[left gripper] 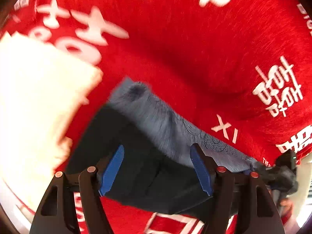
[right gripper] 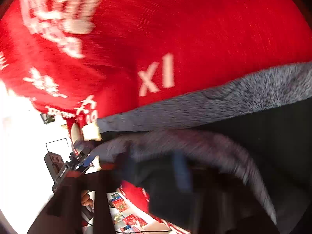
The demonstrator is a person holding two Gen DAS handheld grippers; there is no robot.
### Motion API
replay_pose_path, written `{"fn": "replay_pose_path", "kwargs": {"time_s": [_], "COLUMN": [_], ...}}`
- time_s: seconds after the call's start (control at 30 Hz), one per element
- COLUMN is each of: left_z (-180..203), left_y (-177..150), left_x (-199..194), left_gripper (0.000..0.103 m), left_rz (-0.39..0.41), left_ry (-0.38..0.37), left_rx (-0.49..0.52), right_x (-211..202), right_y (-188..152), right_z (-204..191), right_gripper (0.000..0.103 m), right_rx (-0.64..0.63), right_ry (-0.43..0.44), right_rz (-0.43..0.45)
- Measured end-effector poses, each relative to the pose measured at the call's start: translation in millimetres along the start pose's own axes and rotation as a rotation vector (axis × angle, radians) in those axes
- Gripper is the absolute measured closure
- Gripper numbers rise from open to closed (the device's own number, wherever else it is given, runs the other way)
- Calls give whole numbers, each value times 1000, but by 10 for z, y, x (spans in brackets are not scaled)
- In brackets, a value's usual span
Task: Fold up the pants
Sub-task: 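Lift the cuffs and fold the legs over toward the waistband with both grippers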
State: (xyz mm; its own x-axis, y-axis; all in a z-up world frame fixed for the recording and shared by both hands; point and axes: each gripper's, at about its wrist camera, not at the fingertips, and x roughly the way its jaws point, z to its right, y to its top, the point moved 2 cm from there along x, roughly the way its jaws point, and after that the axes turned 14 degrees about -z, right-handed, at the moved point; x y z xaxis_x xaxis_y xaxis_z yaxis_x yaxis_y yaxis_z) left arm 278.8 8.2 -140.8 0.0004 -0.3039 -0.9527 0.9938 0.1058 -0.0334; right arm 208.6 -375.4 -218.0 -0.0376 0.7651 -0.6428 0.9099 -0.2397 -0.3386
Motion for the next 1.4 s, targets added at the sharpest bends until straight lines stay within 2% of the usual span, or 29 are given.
{"fn": "replay_pose_path", "kwargs": {"time_s": [0.07,0.13,0.17,0.2,0.27,0.3,0.33,0.37,0.4,0.43,0.53,0.63,0.67,0.7,0.77,0.83,0.9,1.0,1.13,1.27,1.4], "left_z": [3,65,97,133,193,223,235,278,306,326,375,492,571,641,815,1053,1283,1564,1865,2110,2327], "left_y": [-38,-66,-76,-95,-124,-121,-124,-134,-142,-155,-212,-346,-420,-484,-624,-791,-1007,-1293,-1629,-1916,-2171], "left_x": [-72,17,110,244,495,657,776,850,897,921,871,747,704,682,638,651,706,808,930,1082,1216], "left_gripper": [32,32,32,32,32,32,28,22,18,18,18,18,18,18,18,18,18,18,18,18,18], "left_rz": [18,3,-17,-40,-59,-67,-68,-44,-20,-13,-33,-47,-49,-49,-55,-78,-121,-170,-226,-285,-346], "left_ry": [61,105,128,148,179,227,281,346,380,400,404,374,362,354,339,313,269,229,189,112,28], "left_rx": [22,67,89,109,137,142,144,155,176,191,202,213,227,241,275,306,339,405,503,582,613], "right_x": [-149,-202,-184,-99,97,224,349,419,437,379,141,-106,-185,-301,-394,-618,-686,-828,-928,-1003,-1004], "right_y": [-94,-189,-216,-256,-248,-220,-180,-142,-101,-69,-42,-157,-219,-330,-481,-672,-803,-1079,-1610,-2258,-3002], "right_z": [-201,-433,-505,-562,-532,-477,-390,-318,-253,-225,-109,-77,-69,-56,-69,81,121,349,666,955,1305], "right_gripper": [21,22,27,38,50,54,56,70,87,88,86,81,70,55,43,43,42,40,40,40,40], "right_rx": [-50,-140,-166,-188,-196,-194,-194,-202,-210,-206,-128,-131,-135,-136,-131,-109,-83,-38,42,125,220], "right_ry": [-30,-73,-91,-131,-217,-285,-361,-415,-450,-440,-318,-198,-179,-158,-125,-71,-54,-58,-42,-154,-265], "right_rz": [62,72,70,51,-2,-29,-43,-45,-32,7,66,116,134,171,226,254,255,274,282,350,402]}}
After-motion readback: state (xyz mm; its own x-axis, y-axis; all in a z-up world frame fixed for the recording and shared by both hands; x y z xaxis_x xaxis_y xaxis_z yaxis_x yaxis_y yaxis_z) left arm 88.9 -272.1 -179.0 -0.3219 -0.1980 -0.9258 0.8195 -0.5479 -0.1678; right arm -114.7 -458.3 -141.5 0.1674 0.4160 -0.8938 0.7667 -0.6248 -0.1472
